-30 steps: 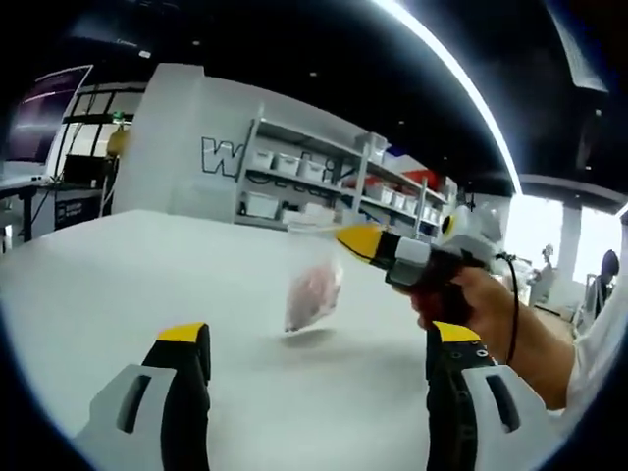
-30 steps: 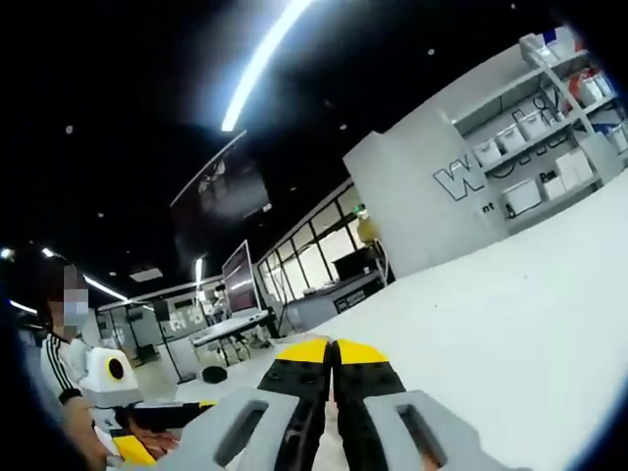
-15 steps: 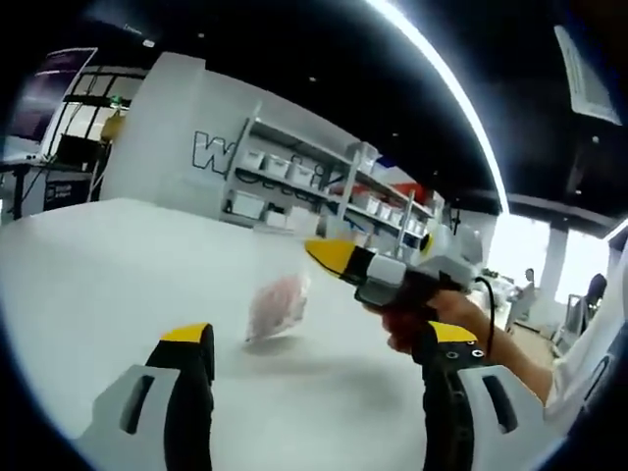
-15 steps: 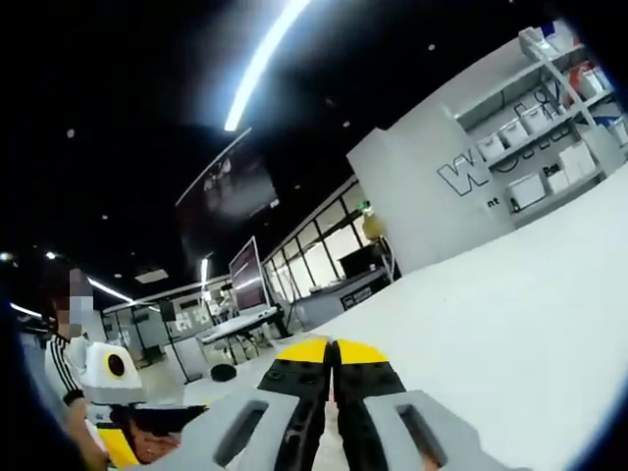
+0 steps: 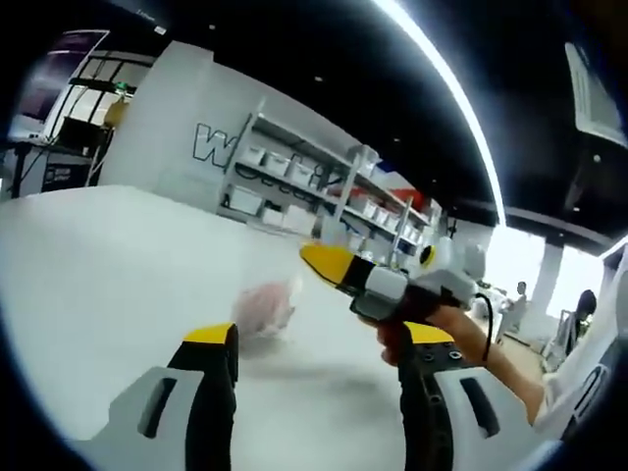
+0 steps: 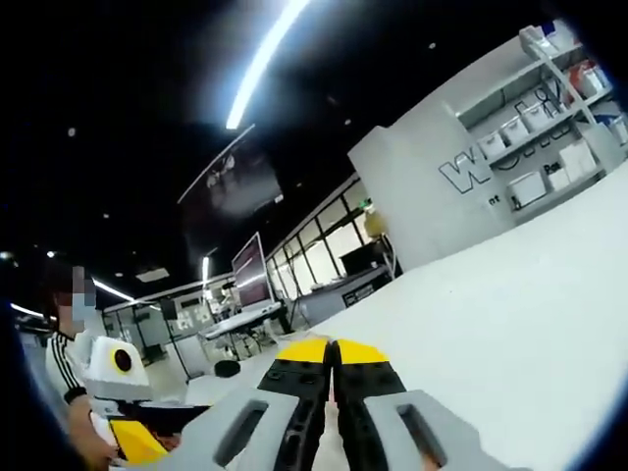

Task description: Open the resealable bag by pulling the two sides of the seal apart until the entire bag opening is separated and visibly accessible.

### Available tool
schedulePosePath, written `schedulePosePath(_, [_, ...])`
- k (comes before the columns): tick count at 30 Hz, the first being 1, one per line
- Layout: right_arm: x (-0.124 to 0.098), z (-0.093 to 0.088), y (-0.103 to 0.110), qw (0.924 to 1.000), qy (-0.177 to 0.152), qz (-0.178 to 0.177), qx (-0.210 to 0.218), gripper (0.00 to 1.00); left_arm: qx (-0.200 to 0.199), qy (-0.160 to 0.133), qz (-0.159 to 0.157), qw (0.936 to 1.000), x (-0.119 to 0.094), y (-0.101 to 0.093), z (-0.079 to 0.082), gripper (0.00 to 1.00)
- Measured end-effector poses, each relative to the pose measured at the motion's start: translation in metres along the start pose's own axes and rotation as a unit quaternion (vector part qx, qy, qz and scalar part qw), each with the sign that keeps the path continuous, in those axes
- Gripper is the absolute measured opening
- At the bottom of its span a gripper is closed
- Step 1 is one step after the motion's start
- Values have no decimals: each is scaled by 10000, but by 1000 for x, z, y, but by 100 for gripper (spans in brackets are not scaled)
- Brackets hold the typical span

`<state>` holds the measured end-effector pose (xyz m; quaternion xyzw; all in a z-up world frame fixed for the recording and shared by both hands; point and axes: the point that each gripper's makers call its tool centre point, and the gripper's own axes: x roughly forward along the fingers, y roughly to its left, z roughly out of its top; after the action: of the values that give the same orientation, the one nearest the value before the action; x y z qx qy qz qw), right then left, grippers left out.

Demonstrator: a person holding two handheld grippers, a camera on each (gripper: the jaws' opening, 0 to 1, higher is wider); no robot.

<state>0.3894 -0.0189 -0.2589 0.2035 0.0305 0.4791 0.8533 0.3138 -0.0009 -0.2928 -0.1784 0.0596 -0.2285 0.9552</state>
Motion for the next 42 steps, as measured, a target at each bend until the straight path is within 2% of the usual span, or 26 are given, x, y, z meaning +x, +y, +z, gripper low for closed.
schedulePosePath(9, [-8, -12, 14, 9991, 194, 41, -379, 0, -357, -125, -80, 9993, -1, -1, 4, 55])
schedulePosePath(12, [-11, -14, 19, 9975, 279, 48, -643, 0, -576, -210, -78, 9981, -2, 2, 6, 48])
schedulePosePath(16, [-15, -18, 26, 9933, 415, 67, -1078, 0, -931, -353, -60, 9950, -4, 7, 10, 33])
schedulePosePath(19, [-16, -22, 32, 9912, 479, 107, -1232, 0, -1160, -484, -54, 9921, -6, 11, 13, 29])
schedulePosePath(24, [-19, -27, 36, 9889, 538, 129, -1379, 0, -1422, -588, -57, 9881, -7, 15, 14, 26])
schedulePosePath(30, [-25, -36, 45, 9814, 647, 187, -1800, 0, -1859, -751, -91, 9796, -6, 19, 13, 22])
schedulePosePath(38, [-27, -45, 50, 9802, 749, 290, -1808, 0, -2132, -811, -38, 9736, -6, 23, 9, 16])
schedulePosePath(42, [-28, -46, 50, 9809, 752, 299, -1770, 0, -2172, -783, -15, 9730, -6, 24, 8, 15])
